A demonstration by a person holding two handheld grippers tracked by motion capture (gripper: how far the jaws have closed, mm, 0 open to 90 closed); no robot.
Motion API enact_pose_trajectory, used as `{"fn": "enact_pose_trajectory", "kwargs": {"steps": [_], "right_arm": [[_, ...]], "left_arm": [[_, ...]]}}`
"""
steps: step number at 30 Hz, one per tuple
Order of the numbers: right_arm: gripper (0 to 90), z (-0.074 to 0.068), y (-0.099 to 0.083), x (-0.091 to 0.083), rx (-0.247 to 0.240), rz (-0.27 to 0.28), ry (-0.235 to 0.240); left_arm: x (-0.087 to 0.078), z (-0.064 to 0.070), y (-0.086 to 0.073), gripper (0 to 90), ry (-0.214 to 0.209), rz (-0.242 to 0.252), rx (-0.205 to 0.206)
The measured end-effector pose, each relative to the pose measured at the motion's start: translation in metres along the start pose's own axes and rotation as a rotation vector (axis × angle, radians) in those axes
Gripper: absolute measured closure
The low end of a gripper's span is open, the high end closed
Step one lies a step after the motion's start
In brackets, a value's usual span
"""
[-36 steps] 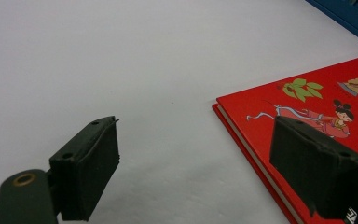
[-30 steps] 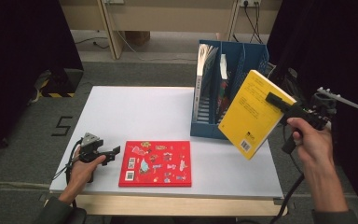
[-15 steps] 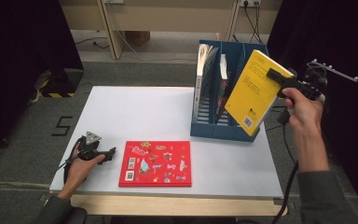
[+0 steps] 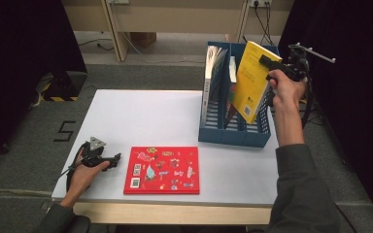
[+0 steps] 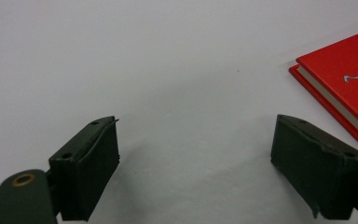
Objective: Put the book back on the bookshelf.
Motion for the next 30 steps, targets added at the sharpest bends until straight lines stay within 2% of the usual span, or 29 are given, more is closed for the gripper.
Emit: {"fn": "enact_pose_trajectory", "kwargs": {"steps": [2,6,14,16,21,24,28,30], "right_arm": [[73.2,-0.001,-0.001,0.012,-0.013,-0.014,-0.025],[73.1,0.002,-0.001,0.034,-0.005,-0.018,-0.073],[72.5,-0.003,-0.001,0.063,-0.037,-0.033,-0.107],[72.6,-0.001,-0.001,0.069,-0.030,-0.032,-0.122],[72.4,0.008,-0.002,0.079,-0.013,-0.033,-0.138],[71.9,0.011,-0.003,0.080,-0.011,-0.034,-0.131],[71.4,0.009,-0.009,0.080,-0.039,-0.050,-0.129],[70.7,0.008,-0.016,0.082,-0.028,-0.068,-0.125]], "left_arm": [[0.000,0.000,0.000,14.1,-0.003,-0.002,-0.003],[0.000,0.000,0.000,14.3,-0.001,0.000,0.001],[0.000,0.000,0.000,14.3,-0.001,0.000,0.001],[0.000,0.000,0.000,14.5,0.002,0.000,0.004],[-0.001,0.000,0.000,14.6,0.001,-0.001,0.009],[-0.001,0.000,0.000,14.6,0.001,-0.001,0.010],[-0.001,0.000,0.000,14.6,0.003,-0.001,0.012],[0.000,0.001,0.000,14.7,0.004,0.004,0.010]]}}
Point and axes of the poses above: each handheld gripper's, and its own axes: x roughly forward along the jaws, y roughly out of its top, z roughly to its right, the point moved 9 cm from there along x, roughly forward along the jaws, and after that the axes turned 2 degrees about -y, right-handed, at the moved point
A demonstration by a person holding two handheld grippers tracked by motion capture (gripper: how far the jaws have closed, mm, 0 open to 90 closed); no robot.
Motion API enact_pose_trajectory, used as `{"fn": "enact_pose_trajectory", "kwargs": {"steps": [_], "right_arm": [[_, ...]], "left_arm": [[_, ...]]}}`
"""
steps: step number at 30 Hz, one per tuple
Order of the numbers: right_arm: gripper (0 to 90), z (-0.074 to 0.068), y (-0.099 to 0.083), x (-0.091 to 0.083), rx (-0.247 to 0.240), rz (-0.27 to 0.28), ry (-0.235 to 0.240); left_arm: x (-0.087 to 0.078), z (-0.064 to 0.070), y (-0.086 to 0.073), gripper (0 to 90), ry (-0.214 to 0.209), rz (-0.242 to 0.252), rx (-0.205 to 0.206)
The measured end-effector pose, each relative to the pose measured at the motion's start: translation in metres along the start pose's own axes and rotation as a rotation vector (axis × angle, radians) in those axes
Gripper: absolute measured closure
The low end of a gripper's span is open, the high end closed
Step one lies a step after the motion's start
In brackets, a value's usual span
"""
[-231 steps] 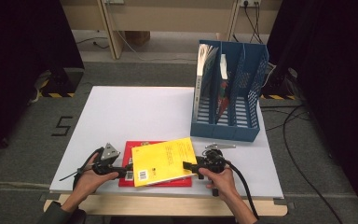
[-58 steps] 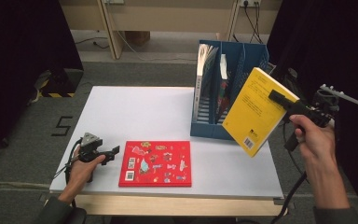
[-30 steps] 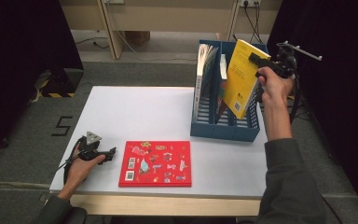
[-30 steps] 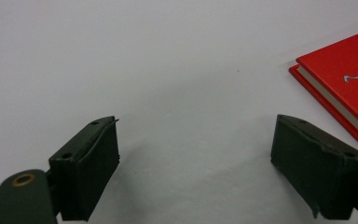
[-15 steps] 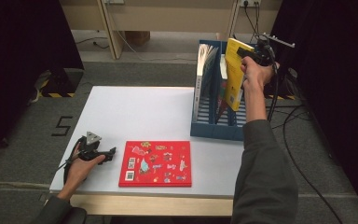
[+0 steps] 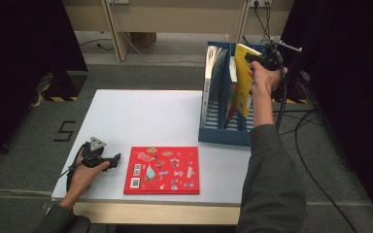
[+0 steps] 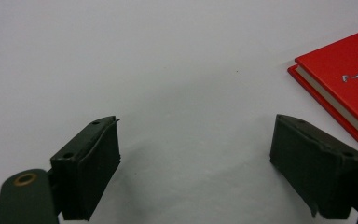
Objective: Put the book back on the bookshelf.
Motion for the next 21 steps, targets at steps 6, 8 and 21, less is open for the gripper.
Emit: {"fn": "enact_pose_trajectory", "kwargs": {"steps": [6,8,21], "right_arm": [[69.3,0.007,-0.024,0.012,0.014,-0.048,0.004],[69.8,0.008,-0.030,0.013,0.012,-0.057,0.010],[62.5,0.001,-0.041,-0.018,0.008,-0.087,0.155]], "left_arm": [[0.000,0.000,0.000,14.9,-0.003,-0.003,0.001],[0.000,0.000,0.000,14.9,-0.002,0.000,-0.001],[0.000,0.000,0.000,15.4,0.000,0.004,0.003]]}}
Point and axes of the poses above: each handheld gripper's, and its own axes: x roughly forward along the jaws, y roughly out of its top, z roughly to its right, the point moved 9 cm from there along x, roughly forward along the jaws, and after that the axes turned 2 degrees about -y, right-handed, at the moved point
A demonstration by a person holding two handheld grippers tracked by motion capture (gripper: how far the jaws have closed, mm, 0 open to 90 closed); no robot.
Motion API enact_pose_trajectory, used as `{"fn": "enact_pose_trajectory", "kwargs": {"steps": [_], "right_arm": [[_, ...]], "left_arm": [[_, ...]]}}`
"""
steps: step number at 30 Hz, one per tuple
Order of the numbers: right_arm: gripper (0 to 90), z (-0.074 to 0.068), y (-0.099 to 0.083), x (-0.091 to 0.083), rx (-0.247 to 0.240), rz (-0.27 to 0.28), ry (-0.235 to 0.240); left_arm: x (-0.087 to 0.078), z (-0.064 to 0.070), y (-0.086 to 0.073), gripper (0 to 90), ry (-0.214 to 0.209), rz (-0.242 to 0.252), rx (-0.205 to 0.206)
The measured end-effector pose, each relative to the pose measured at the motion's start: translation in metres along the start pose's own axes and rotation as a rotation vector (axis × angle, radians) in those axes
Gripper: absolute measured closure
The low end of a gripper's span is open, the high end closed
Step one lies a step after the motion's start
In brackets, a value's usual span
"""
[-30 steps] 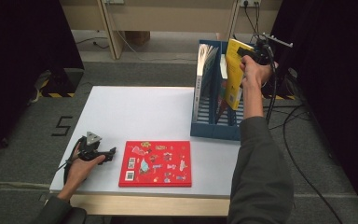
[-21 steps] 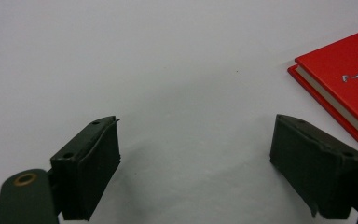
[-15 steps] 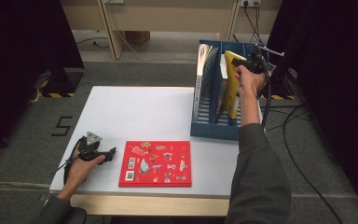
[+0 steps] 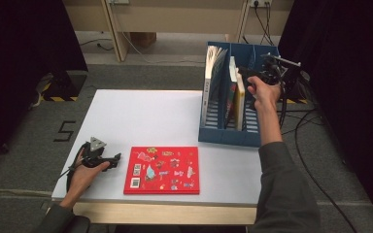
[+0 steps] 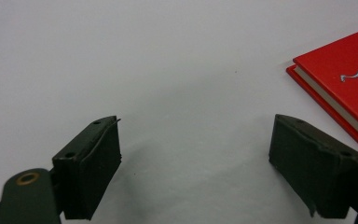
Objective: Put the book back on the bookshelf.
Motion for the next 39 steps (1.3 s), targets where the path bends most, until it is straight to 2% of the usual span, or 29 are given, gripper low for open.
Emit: {"fn": "enact_pose_trajectory", "kwargs": {"steps": [2,4,5,7,9,16,18,20,23,25,29,34,36,39], "right_arm": [[60.8,0.000,-0.003,-0.010,-0.008,-0.005,0.026],[58.9,0.001,-0.005,-0.018,0.003,-0.006,0.050],[57.8,0.002,-0.006,-0.022,-0.009,-0.014,0.058],[53.7,0.006,-0.010,-0.030,-0.031,-0.016,0.048],[48.3,0.008,-0.016,-0.037,-0.038,-0.033,0.061],[35.5,0.016,-0.046,-0.064,-0.119,-0.082,0.072],[33.7,0.020,-0.057,-0.069,-0.126,-0.091,0.066],[31.3,0.022,-0.069,-0.071,-0.126,-0.106,0.090],[26.8,0.025,-0.087,-0.071,-0.184,-0.113,0.073],[25.7,0.024,-0.098,-0.069,-0.196,-0.123,0.086],[25.1,0.028,-0.114,-0.060,-0.224,-0.128,0.052],[27.0,0.039,-0.129,-0.049,-0.263,-0.149,-0.017],[27.5,0.042,-0.133,-0.045,-0.270,-0.151,-0.025],[37.5,0.043,-0.140,-0.038,-0.274,-0.125,-0.006]], "left_arm": [[0.000,0.000,0.000,15.1,0.001,-0.001,0.002],[0.000,0.000,0.000,15.1,0.003,-0.002,0.002],[0.000,0.000,0.000,15.0,0.002,-0.001,0.002],[0.000,0.000,0.000,15.0,0.002,-0.001,0.002],[0.000,0.000,0.000,15.0,-0.001,-0.003,-0.002],[0.000,-0.001,0.000,14.9,-0.003,-0.007,-0.002],[0.000,0.000,0.000,14.9,-0.001,-0.004,-0.003],[0.000,0.000,0.000,14.9,-0.001,-0.004,-0.003],[0.000,-0.001,0.000,14.9,-0.002,-0.006,-0.001],[0.000,-0.001,0.000,14.9,-0.003,-0.007,-0.003],[0.000,-0.001,0.000,14.7,-0.007,-0.007,-0.011],[0.001,-0.001,-0.001,14.4,-0.014,-0.012,-0.021],[0.001,-0.002,-0.001,14.3,-0.017,-0.014,-0.024],[0.001,-0.002,-0.001,14.2,-0.017,-0.012,-0.025]]}}
Point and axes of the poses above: each handheld gripper's, and its own axes: x roughly forward along the jaws, y roughly out of its top, z roughly to its right, the point moved 9 cm from there along x, roughly forward along the jaws, and after that the axes turned 2 degrees about -y, right-handed, at the moved point
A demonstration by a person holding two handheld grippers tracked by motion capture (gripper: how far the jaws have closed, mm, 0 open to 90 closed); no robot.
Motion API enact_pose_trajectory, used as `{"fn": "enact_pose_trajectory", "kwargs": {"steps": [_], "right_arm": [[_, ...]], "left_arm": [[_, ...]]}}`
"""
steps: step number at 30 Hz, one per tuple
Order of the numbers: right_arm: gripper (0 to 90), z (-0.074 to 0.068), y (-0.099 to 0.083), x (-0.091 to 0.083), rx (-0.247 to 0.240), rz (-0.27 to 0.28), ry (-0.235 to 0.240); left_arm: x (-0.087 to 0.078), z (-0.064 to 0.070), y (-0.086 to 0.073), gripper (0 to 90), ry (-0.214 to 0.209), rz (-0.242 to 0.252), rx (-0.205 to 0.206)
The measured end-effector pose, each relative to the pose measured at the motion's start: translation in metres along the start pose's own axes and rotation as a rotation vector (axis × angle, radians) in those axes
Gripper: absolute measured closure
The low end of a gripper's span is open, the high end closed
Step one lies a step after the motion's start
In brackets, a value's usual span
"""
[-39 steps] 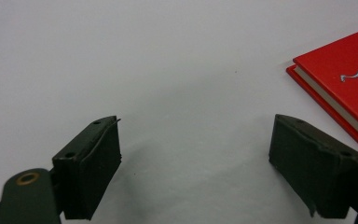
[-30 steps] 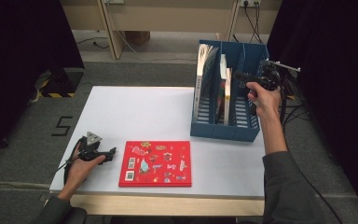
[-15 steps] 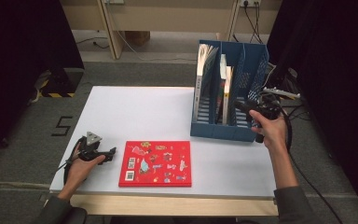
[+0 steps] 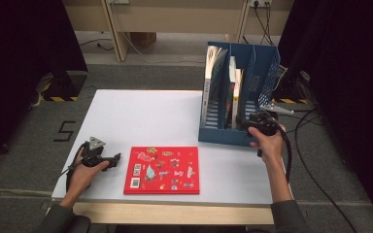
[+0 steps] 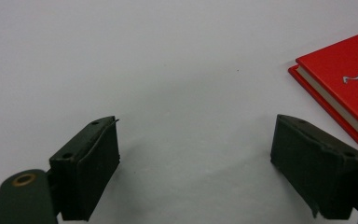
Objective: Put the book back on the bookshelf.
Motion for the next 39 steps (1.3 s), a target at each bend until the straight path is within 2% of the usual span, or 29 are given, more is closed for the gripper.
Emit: {"fn": "enact_pose_trajectory", "kwargs": {"steps": [1,2,4,7,8,10,11,16,18,19,20,21,22,23,26,28,29,32,35,37,39], "right_arm": [[37.2,0.001,-0.003,0.003,-0.013,-0.001,-0.019],[38.0,0.000,-0.005,0.006,-0.022,-0.007,-0.017],[44.5,-0.003,-0.009,0.011,-0.034,-0.027,0.010],[54.1,-0.008,-0.009,0.014,-0.085,-0.019,0.007],[61.3,-0.009,-0.009,0.014,-0.098,-0.015,0.009],[63.7,-0.011,-0.007,0.016,-0.100,-0.003,0.012],[66.9,-0.013,-0.006,0.019,-0.091,-0.002,0.027],[66.6,-0.016,-0.002,0.033,-0.076,-0.015,0.048],[64.2,-0.012,0.000,0.040,-0.085,-0.023,0.025],[63.7,-0.011,0.001,0.042,-0.075,-0.032,0.033],[63.8,-0.011,0.002,0.043,-0.041,-0.038,0.041],[63.2,-0.009,0.003,0.043,-0.043,-0.041,0.041],[62.7,-0.007,0.004,0.044,-0.054,-0.045,0.037],[63.5,-0.004,0.005,0.045,-0.040,-0.046,0.027],[68.6,0.016,0.012,0.048,-0.024,-0.031,-0.049],[67.3,0.024,0.013,0.052,0.024,-0.035,-0.021],[67.4,0.025,0.014,0.053,0.037,-0.035,-0.008],[68.1,0.024,0.018,0.051,-0.010,-0.040,-0.015],[66.1,0.024,0.019,0.050,0.000,-0.045,-0.020],[62.5,0.023,0.019,0.050,0.004,-0.043,-0.021],[54.5,0.020,0.018,0.047,0.022,-0.047,-0.016]], "left_arm": [[0.000,0.000,0.000,14.2,0.001,0.000,0.003],[0.000,0.000,0.000,14.2,0.001,0.000,0.000],[0.000,0.000,0.000,14.1,0.000,0.000,-0.001],[0.000,0.000,0.000,14.1,-0.004,-0.002,-0.006],[0.000,0.000,0.000,14.1,-0.002,-0.003,-0.005],[0.000,0.000,0.000,14.1,-0.001,-0.002,-0.002],[0.000,0.000,0.000,14.1,-0.001,-0.003,-0.003],[0.000,0.000,0.000,14.1,0.000,-0.001,-0.002],[0.000,0.000,0.000,14.1,0.000,-0.002,-0.002],[0.000,0.000,0.000,14.1,0.000,0.000,-0.002],[0.000,0.000,0.000,14.1,0.001,-0.001,0.000],[0.000,0.000,0.000,14.1,0.001,-0.001,0.000],[0.000,0.000,0.000,14.1,0.000,0.000,-0.001],[0.000,0.000,0.000,14.1,0.000,-0.001,-0.002],[0.000,0.000,0.000,14.1,0.003,-0.001,0.003],[0.000,0.000,0.000,14.1,0.001,0.000,0.000],[0.000,0.000,0.000,14.1,0.000,0.000,-0.002],[0.000,0.000,0.000,13.9,0.000,-0.002,-0.005],[0.000,0.000,0.000,13.9,0.002,0.000,0.000],[0.000,0.000,0.000,14.0,0.001,0.001,-0.001],[0.000,0.000,0.000,14.0,0.000,-0.002,-0.003]]}}
Point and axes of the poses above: each handheld gripper's, and its own axes: x roughly forward along the jaws, y roughly out of its top, z roughly to its right, the point moved 9 cm from there along x, roughly forward along the jaws, and after that the axes turned 2 degrees about -y, right-handed, at the moved point
